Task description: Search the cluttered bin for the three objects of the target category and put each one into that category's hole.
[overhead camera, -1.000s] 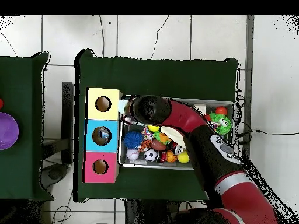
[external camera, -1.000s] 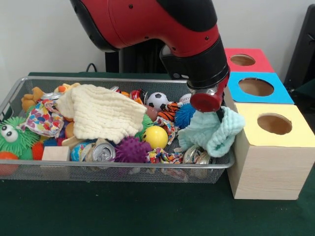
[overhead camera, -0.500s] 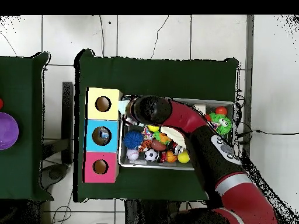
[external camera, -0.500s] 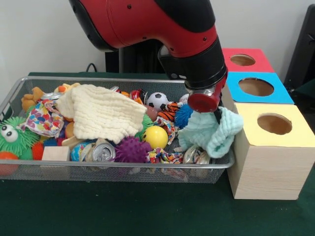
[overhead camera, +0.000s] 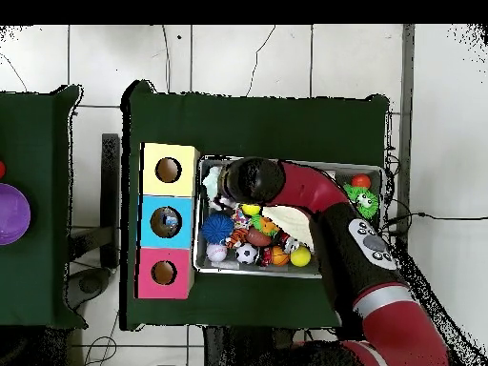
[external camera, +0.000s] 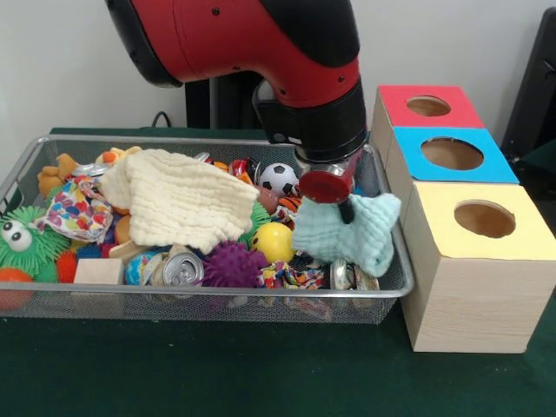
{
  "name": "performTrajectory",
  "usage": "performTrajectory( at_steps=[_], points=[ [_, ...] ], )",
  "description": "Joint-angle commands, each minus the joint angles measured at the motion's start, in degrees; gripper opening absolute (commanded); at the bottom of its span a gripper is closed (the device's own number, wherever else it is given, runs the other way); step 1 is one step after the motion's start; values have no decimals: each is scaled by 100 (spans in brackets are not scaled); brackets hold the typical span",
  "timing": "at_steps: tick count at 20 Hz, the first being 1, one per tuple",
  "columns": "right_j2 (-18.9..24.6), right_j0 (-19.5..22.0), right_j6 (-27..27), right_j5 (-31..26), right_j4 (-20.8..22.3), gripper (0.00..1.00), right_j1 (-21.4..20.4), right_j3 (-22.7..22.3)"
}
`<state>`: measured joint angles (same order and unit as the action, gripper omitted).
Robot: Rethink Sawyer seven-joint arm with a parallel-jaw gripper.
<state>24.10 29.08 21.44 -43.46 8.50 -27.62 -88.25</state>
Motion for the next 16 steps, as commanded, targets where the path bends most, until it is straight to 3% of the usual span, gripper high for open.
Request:
performTrajectory(
  at_steps=[1, 8, 9, 11, 13, 16],
  points=[
    [-738, -161, 412, -1101, 849, 0, 261, 655],
    [-701, -273, 463, -1305, 1088, 0, 466, 731],
    [-765, -297, 800, -1280, 996, 100, 466, 700],
    [-776, -319, 959, -1221, 920, 100, 447, 659],
    [-458, -205, 587, -1165, 833, 100, 345, 495],
    [-596, -189, 1060, -1411, 525, 100, -28, 373]
  ],
)
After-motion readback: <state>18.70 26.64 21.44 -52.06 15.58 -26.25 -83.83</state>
